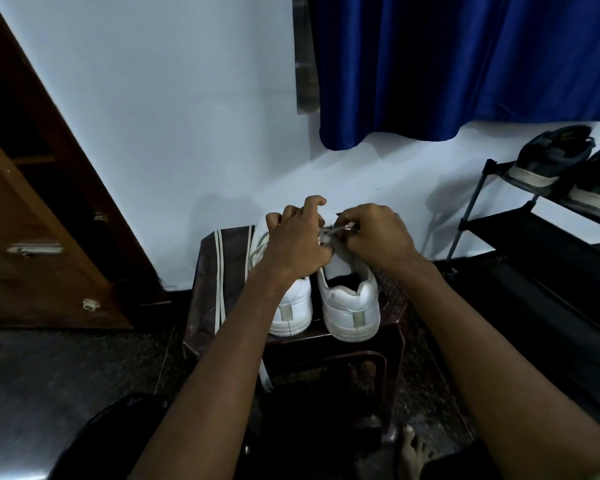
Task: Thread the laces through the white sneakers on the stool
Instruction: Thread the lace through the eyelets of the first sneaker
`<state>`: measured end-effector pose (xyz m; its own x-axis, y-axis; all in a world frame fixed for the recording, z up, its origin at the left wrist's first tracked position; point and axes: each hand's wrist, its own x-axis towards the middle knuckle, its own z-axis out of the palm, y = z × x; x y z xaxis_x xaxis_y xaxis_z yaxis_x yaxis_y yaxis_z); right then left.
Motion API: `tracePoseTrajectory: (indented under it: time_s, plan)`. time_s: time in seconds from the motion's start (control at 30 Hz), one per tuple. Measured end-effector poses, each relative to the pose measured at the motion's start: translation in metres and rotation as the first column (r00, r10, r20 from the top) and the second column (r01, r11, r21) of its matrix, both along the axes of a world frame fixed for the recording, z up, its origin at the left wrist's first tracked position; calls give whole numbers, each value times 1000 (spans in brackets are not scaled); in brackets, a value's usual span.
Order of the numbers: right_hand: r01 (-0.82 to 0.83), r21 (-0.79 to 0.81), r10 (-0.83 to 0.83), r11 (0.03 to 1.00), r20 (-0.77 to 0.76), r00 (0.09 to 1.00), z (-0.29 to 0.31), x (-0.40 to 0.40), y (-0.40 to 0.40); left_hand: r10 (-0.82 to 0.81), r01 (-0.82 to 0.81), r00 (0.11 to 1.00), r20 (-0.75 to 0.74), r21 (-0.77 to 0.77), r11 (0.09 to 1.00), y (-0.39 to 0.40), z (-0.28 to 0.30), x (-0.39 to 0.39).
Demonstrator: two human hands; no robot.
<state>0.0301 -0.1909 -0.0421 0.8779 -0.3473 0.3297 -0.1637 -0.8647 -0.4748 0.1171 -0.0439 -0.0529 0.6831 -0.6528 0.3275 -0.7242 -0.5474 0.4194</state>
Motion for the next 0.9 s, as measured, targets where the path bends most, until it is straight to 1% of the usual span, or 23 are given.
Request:
tracePoseTrajectory:
  time_s: [0.03,0.07,0.1,0.13,0.17,0.2,0.23,0.27,0.3,0.33,0.37,0.4,0.43,0.47,0.5,0.57,0.63,0.67,0.73,0.8,0.9]
  plan:
    - [-46,167,31,985,90,995,1,1,-1,0,0,1000,0,3,1000,0,0,0]
    - [-108,375,34,921,199,979,3,1,-1,-1,1,1000,-3,7,1000,0,1,0]
    - [-170,577,-6,799,290,957,6,1,-2,-1,1,1000,-6,10,1000,0,1,0]
    - [-223,736,-65,639,341,938,9,0,-2,-2,2,1000,-9,9,1000,-1,1,0]
    - [-280,843,-107,459,365,925,13,0,-2,0,0,1000,-10,7,1000,-1,1,0]
    - [-323,903,-135,283,371,919,14,0,-4,2,-2,1000,-13,8,1000,0,1,0]
    - [-340,931,-157,132,359,920,16,-2,-5,6,-6,1000,-12,11,1000,0,2,0]
    - [-311,948,-186,61,317,930,15,-2,-7,13,-13,1000,-4,17,1000,-1,2,-1]
    - [-254,963,-209,88,267,941,14,-2,-7,22,-23,1000,9,27,999,-1,2,-1]
    - [-172,959,-227,225,224,948,11,-1,-9,35,-36,999,20,37,999,-2,1,-1]
    - [-97,902,-219,420,205,954,7,-1,-10,51,-52,998,27,43,998,-2,1,-2]
    - [-40,789,-195,614,201,960,2,0,-12,69,-70,997,32,45,997,-3,0,-2]
    - [-10,664,-156,748,190,969,-4,3,-14,83,-85,996,39,47,995,-3,0,-2]
    - [-1,575,-110,818,158,981,-9,6,-15,93,-95,995,44,53,994,-4,-1,-2]
    - [-12,537,-65,843,125,990,-14,9,-16,96,-99,994,45,61,993,-4,0,-3]
    - [-59,504,22,862,79,997,-25,12,-19,97,-100,994,40,69,993,-4,-1,-2]
    - [-97,500,64,861,83,994,-33,13,-22,100,-102,994,33,54,993,-3,-1,-2]
    - [-105,469,69,877,94,993,-35,13,-23,99,-101,995,29,42,994,-3,-1,-2]
    - [-33,336,-2,941,103,995,-38,13,-24,91,-92,996,23,12,996,-2,0,-2]
    - [55,210,-80,976,112,990,-39,13,-22,86,-86,996,13,-13,996,-2,1,-2]
    - [51,111,-62,993,105,993,-43,17,-15,82,-83,997,-6,-33,996,-2,3,-2]
